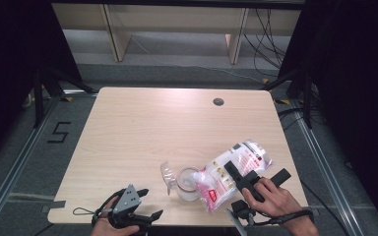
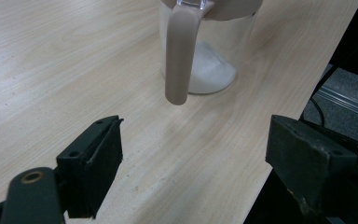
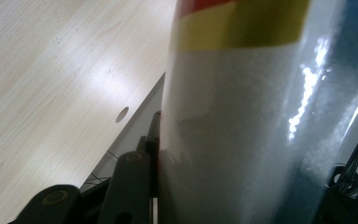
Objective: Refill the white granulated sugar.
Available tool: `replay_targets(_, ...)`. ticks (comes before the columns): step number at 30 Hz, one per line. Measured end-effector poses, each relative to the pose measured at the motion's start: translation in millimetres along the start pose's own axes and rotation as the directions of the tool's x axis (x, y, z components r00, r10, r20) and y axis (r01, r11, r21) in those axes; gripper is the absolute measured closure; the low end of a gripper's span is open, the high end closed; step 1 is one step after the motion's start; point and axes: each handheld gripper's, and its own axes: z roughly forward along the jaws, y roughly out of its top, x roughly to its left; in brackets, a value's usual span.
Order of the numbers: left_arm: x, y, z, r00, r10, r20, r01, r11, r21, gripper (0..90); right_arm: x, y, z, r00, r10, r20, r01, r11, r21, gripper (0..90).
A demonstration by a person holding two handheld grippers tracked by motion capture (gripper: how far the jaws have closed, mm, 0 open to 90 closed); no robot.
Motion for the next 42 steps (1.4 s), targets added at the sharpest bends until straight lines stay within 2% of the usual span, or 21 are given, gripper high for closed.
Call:
replay_targets(9, -0.4, 0.0, 0.3, 1.0, -0.004, 0.0, 0.004, 1.0, -0.004, 18.1, -0.9, -1.0, -0.5, 1.0, -0.003, -0.001, 0.003, 1.0, 0.003, 65.5)
replay_targets(13, -0.1, 0.1, -0.4, 1.0, -0.002, -0.002, 0.002, 1.0, 0.006, 18.1, -1.8, -1.5, -1.5, 0.9998, -0.018, -0.003, 0.018, 1.0, 0.008, 65.6)
replay_targets(22, -0.5, 0.0, 0.3, 1.0, -0.007, 0.0, 0.007, 1.0, -0.004, 18.2, -1.0, -0.9, -0.4, 0.9999, -0.01, -0.003, 0.01, 1.0, 0.002, 65.8)
replay_targets(23, -0.4, 0.0, 0.3, 1.0, -0.006, 0.0, 0.006, 1.0, -0.004, 18.2, -2.0, -1.2, -1.1, 0.9997, -0.022, -0.008, 0.022, 1.0, 0.006, 65.8)
replay_targets(27, -0.1, 0.0, -0.1, 1.0, -0.003, 0.0, 0.003, 1.0, 0.0, 18.2, -1.2, -1.1, -0.8, 1.0, -0.006, -0.002, 0.006, 1.0, 0.002, 65.8)
replay_targets(42, -0.4, 0.1, 0.2, 1.0, -0.006, 0.0, 0.006, 1.0, -0.004, 18.2, -1.1, -1.3, -0.7, 1.0, -0.007, -0.003, 0.007, 1.0, 0.001, 66.0)
